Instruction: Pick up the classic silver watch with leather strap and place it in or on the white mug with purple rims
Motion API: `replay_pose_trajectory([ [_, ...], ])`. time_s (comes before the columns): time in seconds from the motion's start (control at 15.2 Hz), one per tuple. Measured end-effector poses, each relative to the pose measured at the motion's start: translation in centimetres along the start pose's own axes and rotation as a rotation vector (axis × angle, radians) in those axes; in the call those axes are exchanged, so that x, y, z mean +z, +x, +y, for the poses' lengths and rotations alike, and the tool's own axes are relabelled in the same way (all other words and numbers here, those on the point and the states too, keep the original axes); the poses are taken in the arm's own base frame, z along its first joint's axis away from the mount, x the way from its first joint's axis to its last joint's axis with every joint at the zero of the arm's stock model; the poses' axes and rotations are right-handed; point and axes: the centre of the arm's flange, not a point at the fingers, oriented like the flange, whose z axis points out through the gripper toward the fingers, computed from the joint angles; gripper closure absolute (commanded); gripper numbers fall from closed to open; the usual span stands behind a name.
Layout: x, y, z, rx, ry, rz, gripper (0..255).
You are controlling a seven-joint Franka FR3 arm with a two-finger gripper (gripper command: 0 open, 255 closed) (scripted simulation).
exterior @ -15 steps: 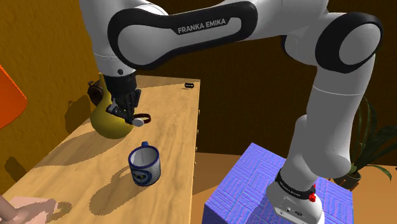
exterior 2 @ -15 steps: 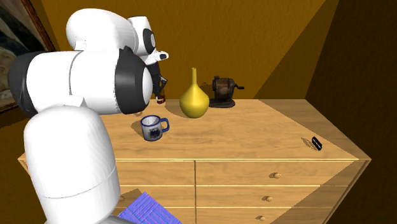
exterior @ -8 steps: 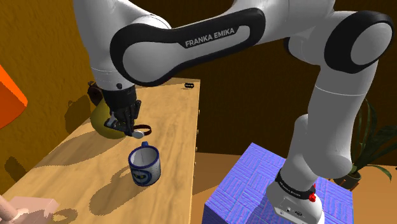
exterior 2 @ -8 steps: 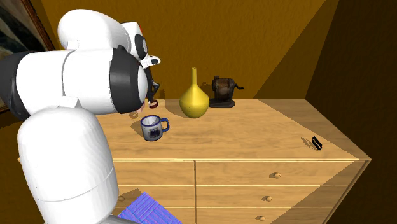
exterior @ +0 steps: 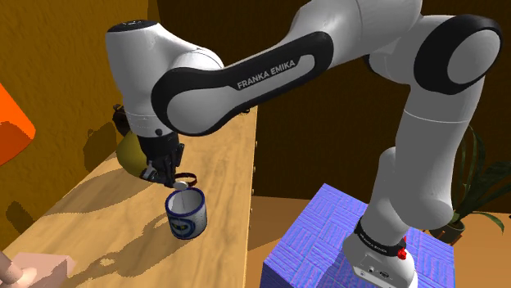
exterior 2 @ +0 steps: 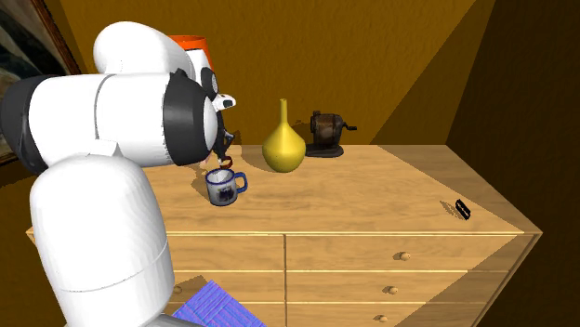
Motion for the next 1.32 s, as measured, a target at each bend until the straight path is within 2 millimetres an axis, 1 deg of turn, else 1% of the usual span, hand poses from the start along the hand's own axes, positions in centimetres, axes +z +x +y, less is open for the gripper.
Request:
replay_pose_trajectory([
  [0.26,2.2,-0.1,-0.3,0.000,0.000,0.000,255],
  [0.66,2.5,-0.2,-0.3,0.000,0.000,0.001,255],
  [0.73,2.5,-0.2,-0.3,0.000,0.000,0.001,0],
  [1.12,2.5,-0.2,-0.3,0.000,0.000,0.001,0],
  [1.19,2.0,-0.2,-0.4,0.000,0.000,0.001,0],
  [1.32,-0.3,-0.1,-0.1,0.000,0.000,0.002,0],
])
